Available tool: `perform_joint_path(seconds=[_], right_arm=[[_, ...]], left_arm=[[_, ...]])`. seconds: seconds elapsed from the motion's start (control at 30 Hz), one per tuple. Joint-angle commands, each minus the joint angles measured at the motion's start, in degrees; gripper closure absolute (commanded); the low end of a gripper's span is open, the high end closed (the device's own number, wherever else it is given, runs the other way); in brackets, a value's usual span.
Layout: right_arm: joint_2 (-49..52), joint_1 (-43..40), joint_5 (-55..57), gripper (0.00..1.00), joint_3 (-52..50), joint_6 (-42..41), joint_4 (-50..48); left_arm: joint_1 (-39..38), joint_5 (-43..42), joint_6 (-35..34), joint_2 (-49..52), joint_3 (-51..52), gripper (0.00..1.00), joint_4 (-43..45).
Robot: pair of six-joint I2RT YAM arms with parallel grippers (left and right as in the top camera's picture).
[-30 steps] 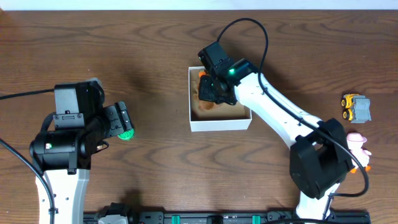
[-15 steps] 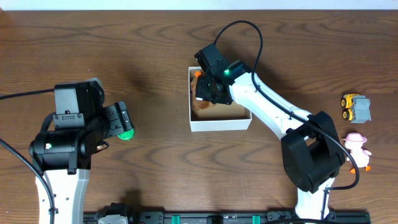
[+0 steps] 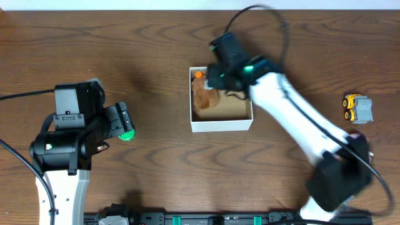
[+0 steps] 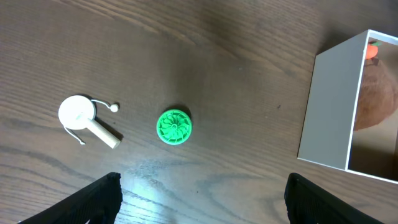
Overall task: Pack container
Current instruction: 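Move the right gripper to the yellow toy truck and grasp it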
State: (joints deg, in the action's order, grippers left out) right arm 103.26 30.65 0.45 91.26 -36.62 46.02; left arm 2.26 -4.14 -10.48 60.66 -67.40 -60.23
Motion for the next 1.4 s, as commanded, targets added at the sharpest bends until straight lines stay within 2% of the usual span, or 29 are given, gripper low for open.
perform_joint_path(seconds=[0.0,0.07,0.13,0.17,0.23,0.27,0.4,0.5,0.6,1.0,1.37], right_arm=[[-7.76,-5.18,8.85,0.44,1.68,1.99,4.09],[-11.32,-9.31,12.74,0.43,1.68,1.99,8.52],[-14.67,-14.93,15.41,0.30,1.68,2.01,13.22],[-15.87,-17.68,16.11,0.18,1.68,2.03,15.19],[-17.64,-24.76,16.17,0.03,1.68,4.81,18.40],[-17.97,-27.98,16.04,0.01,1.68,7.06,19.41],[-16.50,-41.16,14.93,0.01,1.51,21.18,20.87],[-13.11,-48.39,13.94,0.01,1.51,31.89,19.98],[-8.63,-53.05,11.41,0.01,1.49,38.47,19.04],[8.48,-59.25,6.56,0.01,1.49,41.86,18.91],[14.19,-59.49,2.75,0.01,1.49,41.83,15.96]], left_arm=[[0.31,0.26,0.31,-0.04,-0.92,0.16,-0.20],[0.31,0.26,0.31,-0.04,-0.92,0.16,-0.20],[0.31,0.26,0.31,-0.04,-0.92,0.16,-0.20],[0.31,0.26,0.31,-0.04,-0.92,0.16,-0.20],[0.31,0.26,0.31,-0.04,-0.92,0.16,-0.20],[0.31,0.26,0.31,-0.04,-0.92,0.16,-0.20],[0.31,0.26,0.31,-0.04,-0.92,0.16,-0.22],[0.31,0.26,0.31,-0.04,-0.92,0.16,-0.22],[0.31,0.26,0.31,-0.04,-0.92,0.16,-0.20],[0.31,0.28,0.31,-0.04,-0.92,0.15,-0.15],[0.31,0.28,0.31,0.90,-0.92,0.15,0.63]])
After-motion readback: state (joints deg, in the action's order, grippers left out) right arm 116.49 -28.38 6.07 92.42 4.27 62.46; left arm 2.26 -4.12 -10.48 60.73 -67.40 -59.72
